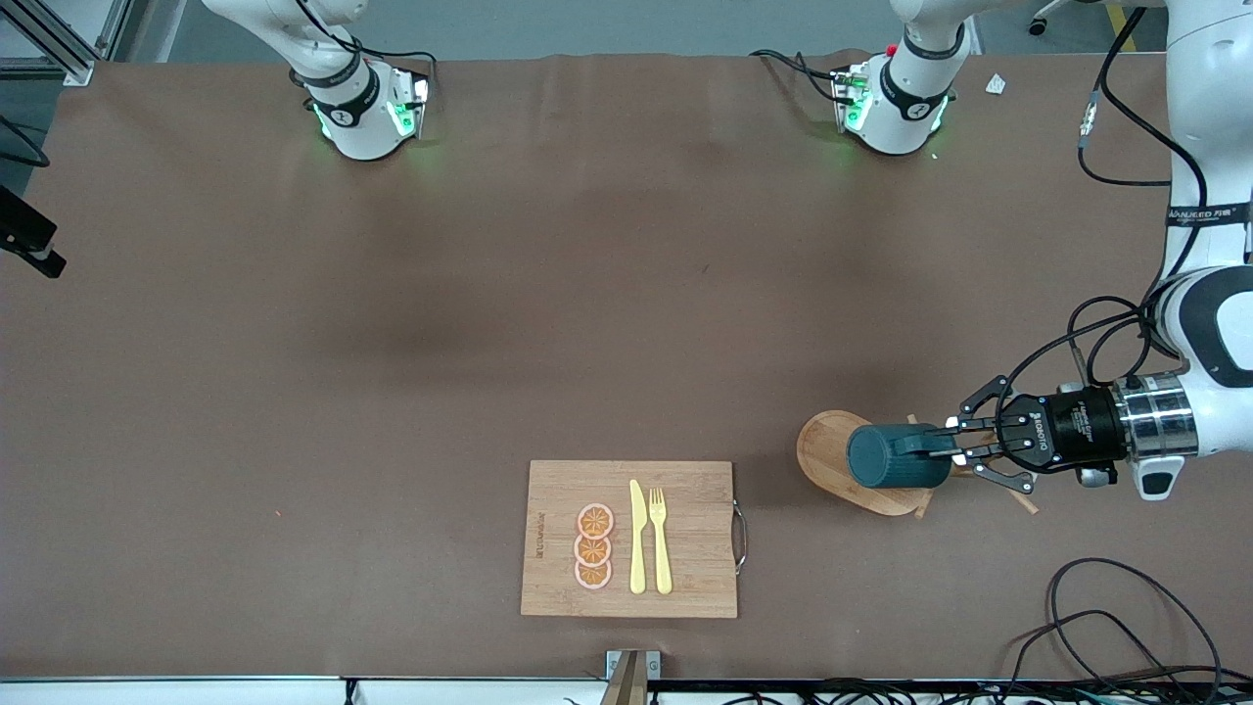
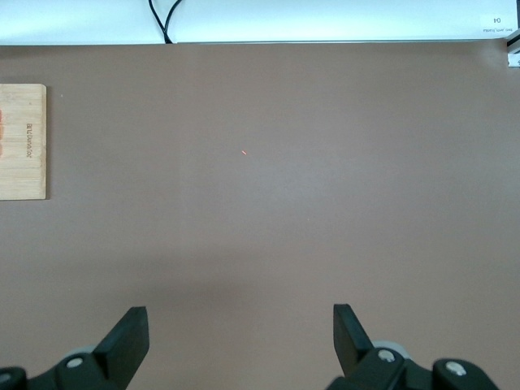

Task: Pass cup and hang on rack
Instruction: 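Lower the mug handle onto a rack peg with the left gripper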

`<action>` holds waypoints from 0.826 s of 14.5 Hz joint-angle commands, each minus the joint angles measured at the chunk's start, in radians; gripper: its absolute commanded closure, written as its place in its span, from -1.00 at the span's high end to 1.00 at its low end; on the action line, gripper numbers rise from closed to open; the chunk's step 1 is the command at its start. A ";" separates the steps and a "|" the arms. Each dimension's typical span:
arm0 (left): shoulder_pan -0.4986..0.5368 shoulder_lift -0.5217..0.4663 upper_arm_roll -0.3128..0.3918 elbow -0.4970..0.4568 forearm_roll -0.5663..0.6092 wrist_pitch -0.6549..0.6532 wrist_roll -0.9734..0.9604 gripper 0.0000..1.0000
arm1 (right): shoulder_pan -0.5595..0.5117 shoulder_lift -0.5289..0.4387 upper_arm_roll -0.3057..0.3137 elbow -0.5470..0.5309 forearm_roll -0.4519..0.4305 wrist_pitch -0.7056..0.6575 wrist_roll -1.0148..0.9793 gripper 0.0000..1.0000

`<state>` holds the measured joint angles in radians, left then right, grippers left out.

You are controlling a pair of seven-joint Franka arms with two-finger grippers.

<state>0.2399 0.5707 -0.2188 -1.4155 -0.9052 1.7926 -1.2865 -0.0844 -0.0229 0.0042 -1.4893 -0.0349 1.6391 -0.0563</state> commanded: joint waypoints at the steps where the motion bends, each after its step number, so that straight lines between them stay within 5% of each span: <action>1: 0.005 -0.002 -0.004 0.009 0.054 -0.001 -0.034 -0.99 | -0.003 0.001 0.007 0.004 0.010 -0.004 0.006 1.00; 12: -0.007 -0.008 -0.005 0.018 0.161 0.001 -0.149 -0.98 | -0.002 0.001 0.007 0.004 0.013 -0.005 0.003 1.00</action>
<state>0.2357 0.5708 -0.2204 -1.4103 -0.7718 1.7926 -1.4096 -0.0838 -0.0212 0.0063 -1.4893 -0.0346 1.6388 -0.0563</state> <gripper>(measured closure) 0.789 0.000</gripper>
